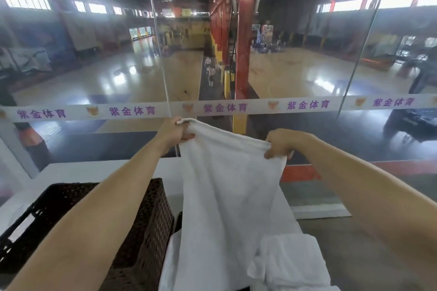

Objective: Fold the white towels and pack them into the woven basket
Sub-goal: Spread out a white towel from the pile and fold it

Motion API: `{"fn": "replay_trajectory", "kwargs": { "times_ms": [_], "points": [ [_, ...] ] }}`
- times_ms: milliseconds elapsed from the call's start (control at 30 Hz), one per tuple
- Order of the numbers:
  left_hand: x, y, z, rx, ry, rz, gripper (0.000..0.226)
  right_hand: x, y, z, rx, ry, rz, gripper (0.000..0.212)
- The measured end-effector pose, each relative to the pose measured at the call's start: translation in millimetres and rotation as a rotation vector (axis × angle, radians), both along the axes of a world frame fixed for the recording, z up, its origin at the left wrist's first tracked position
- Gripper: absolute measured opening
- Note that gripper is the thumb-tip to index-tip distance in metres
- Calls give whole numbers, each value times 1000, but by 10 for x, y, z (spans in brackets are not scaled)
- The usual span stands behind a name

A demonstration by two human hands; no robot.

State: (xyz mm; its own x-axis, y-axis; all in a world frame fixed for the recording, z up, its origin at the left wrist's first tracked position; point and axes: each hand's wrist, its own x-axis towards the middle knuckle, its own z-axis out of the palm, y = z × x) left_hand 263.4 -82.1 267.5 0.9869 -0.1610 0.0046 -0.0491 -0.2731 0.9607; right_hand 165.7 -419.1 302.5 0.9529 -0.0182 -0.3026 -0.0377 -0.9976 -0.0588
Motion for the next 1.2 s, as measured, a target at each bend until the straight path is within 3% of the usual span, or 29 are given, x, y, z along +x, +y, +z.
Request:
{"fn": "replay_trajectory", "kwargs": {
  "times_ms": [100, 167, 300, 367, 500, 700, 967, 1100, 1200],
  "points": [
    [488, 34, 122, 11, -144, 57, 32, 255, -87, 237, 167, -177, -165, 17],
    [560, 19, 525, 46, -298, 118, 18, 390, -108, 517, 448, -399, -286, 15],
    [236, -28, 1475, -32, -611, 183, 25, 487, -98, 1081, 999, -733, -333, 24],
    [90, 16, 1707, -81, -702, 166, 20, 405, -61, 1230, 1043, -888, -280, 32],
    [-250, 181, 1645, -114, -731, 149, 8, 30, 65, 1076, 824, -1043, -166, 41],
    [-1032, 618, 254, 35, -503, 149, 10, -1075, 339, -165, 575, -916, -96, 32],
    [-2767, 1021, -2175, 459, -104, 94, 21, -2376, 419, -2618, 559, -255, -196, 27],
    [-3541, 1234, -2823, 613, 33, 28, 29, -3139, 505, -3160, 543, -36, -178, 21],
    [-4043, 1412, -2973, 748, 106, -36, 27, -3668, 568, -3301, 526, 70, -109, 26]
  ]
}}
